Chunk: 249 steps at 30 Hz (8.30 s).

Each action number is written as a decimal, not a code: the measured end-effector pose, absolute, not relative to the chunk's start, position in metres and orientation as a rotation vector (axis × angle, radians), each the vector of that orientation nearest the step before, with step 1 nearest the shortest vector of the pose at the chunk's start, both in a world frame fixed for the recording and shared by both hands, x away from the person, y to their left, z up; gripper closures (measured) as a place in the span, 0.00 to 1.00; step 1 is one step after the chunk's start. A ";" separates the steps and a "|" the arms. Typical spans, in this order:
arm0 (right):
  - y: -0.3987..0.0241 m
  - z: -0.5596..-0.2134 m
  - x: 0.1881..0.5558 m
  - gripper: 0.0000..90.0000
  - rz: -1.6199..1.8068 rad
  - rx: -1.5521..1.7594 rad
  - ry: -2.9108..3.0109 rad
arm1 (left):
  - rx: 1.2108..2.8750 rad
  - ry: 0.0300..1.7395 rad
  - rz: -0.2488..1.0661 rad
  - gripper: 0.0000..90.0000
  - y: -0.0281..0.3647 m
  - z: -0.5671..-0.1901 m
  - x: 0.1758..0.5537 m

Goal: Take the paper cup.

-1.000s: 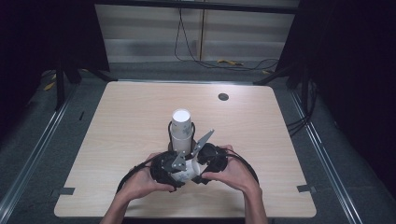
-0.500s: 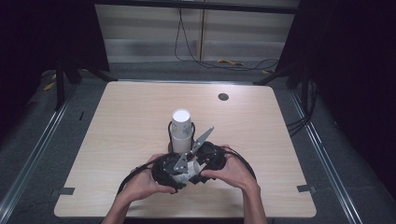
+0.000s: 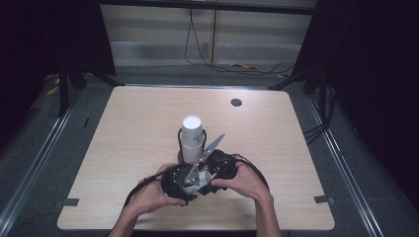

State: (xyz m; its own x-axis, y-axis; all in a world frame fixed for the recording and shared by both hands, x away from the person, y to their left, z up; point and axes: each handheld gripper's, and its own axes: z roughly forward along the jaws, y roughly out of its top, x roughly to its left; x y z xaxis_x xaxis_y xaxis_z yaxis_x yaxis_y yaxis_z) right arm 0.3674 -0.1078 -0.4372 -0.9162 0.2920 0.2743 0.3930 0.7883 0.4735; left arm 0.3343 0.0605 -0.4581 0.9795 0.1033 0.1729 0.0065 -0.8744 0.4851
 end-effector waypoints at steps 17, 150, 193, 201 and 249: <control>-0.107 -0.436 0.366 0.37 -0.835 -0.507 -2.810 | 2.586 0.066 0.264 0.30 0.063 -0.460 0.333; -0.164 -0.463 0.344 0.40 -1.635 -0.659 -2.533 | 1.958 0.403 0.096 0.18 0.118 -0.478 0.334; -0.163 -0.469 0.342 0.40 -1.693 -0.545 -2.407 | 1.836 0.343 0.025 0.20 0.119 -0.475 0.337; -0.161 -0.467 0.342 0.40 -1.697 -0.526 -2.417 | 1.825 0.338 -0.001 0.21 0.119 -0.476 0.338; -0.162 -0.468 0.336 0.14 -1.778 -0.698 -2.537 | 1.854 0.335 0.034 0.31 0.130 -0.469 0.335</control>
